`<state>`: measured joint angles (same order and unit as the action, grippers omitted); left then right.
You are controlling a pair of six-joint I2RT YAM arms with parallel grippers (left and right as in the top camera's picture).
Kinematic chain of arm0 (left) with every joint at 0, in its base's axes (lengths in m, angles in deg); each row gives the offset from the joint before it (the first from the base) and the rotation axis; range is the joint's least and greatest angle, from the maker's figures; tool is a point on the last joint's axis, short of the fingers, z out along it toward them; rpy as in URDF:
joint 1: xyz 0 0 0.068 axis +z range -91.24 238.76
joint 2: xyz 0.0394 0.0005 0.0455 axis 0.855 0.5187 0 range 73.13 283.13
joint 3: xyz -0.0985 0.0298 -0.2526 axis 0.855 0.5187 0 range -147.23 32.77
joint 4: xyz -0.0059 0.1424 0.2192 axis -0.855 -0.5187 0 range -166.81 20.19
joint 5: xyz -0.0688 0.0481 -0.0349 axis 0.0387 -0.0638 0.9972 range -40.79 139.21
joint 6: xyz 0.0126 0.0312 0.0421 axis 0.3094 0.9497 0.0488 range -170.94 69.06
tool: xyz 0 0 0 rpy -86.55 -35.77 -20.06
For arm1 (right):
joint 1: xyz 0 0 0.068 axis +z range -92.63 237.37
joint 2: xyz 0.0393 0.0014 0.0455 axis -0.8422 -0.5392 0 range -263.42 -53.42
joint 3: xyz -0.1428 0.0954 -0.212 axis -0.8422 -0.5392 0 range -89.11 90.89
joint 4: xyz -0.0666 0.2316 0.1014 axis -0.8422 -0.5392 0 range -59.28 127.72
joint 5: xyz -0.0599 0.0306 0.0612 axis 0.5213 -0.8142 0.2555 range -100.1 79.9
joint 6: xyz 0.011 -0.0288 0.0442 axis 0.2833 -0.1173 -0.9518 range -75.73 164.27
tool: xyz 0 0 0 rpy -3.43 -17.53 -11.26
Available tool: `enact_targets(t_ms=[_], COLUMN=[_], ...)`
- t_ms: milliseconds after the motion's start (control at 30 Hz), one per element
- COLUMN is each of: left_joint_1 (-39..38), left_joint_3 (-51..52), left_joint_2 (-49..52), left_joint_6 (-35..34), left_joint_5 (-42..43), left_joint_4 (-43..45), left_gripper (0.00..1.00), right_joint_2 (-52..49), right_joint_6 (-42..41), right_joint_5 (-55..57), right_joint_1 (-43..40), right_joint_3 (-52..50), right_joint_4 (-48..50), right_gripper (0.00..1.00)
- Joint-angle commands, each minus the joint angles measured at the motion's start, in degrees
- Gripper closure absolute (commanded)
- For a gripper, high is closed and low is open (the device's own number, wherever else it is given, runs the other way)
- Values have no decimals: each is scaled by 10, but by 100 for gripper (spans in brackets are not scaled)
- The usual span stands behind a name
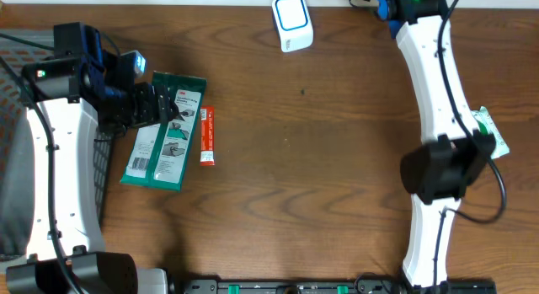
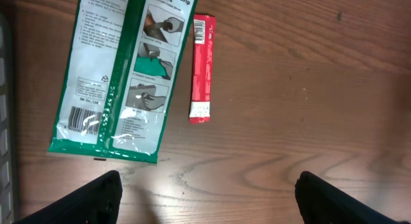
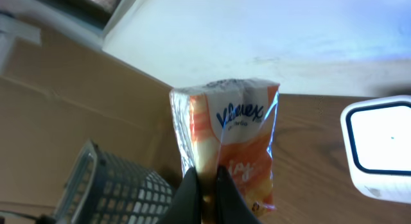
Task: Scan the item barcode
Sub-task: 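Lift the tissue pack up to the white scanner with the right gripper, then carry the tissue pack right and lower it onto the table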
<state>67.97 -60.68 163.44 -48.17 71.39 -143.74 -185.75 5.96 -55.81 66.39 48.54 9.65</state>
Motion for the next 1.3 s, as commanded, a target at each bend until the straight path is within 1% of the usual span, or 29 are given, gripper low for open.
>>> enact_targets(t_ms=[0, 167, 267, 400, 533, 700, 833, 933, 1033, 1200, 1267], left_joint_1=[0, 0, 0, 0, 0, 0, 0, 0, 0, 0, 0], left_joint_3=[0, 0, 0, 0, 0, 0, 0, 0, 0, 0, 0], left_joint_2=[-8, -8, -8, -8, -8, -8, -8, -8, -8, -8, -8], left_joint_6=[-3, -3, -3, -3, -3, -3, -3, -3, -3, -3, -3], left_joint_5=[3, 3, 3, 3, 3, 3, 3, 3, 3, 3, 3], left_joint_4=[-2, -2, -2, -2, -2, -2, -2, -2, -2, -2, -2], left_gripper=[13, 13, 13, 13, 13, 13, 13, 13, 13, 13, 13], right_joint_2=[-65, -155, -196, -225, -225, -219, -192, -145, -82, 36, 76], right_joint_6=[-96, -160, -186, -177, -172, -215, -212, -168, -78, 151, 234], right_joint_5=[-97, -164, -178, -167, -148, -166, -180, -175, -146, -60, 4], right_joint_1=[-9, -11, -11, -11, -12, -18, -19, -18, -17, -17, -17], right_joint_3=[6, 6, 6, 6, 6, 6, 6, 6, 6, 6, 6], right_joint_4=[40, 160, 217, 245, 253, 276, 263, 201, 72, -207, -322], right_gripper=[99, 99, 99, 99, 99, 99, 98, 98, 99, 99, 99])
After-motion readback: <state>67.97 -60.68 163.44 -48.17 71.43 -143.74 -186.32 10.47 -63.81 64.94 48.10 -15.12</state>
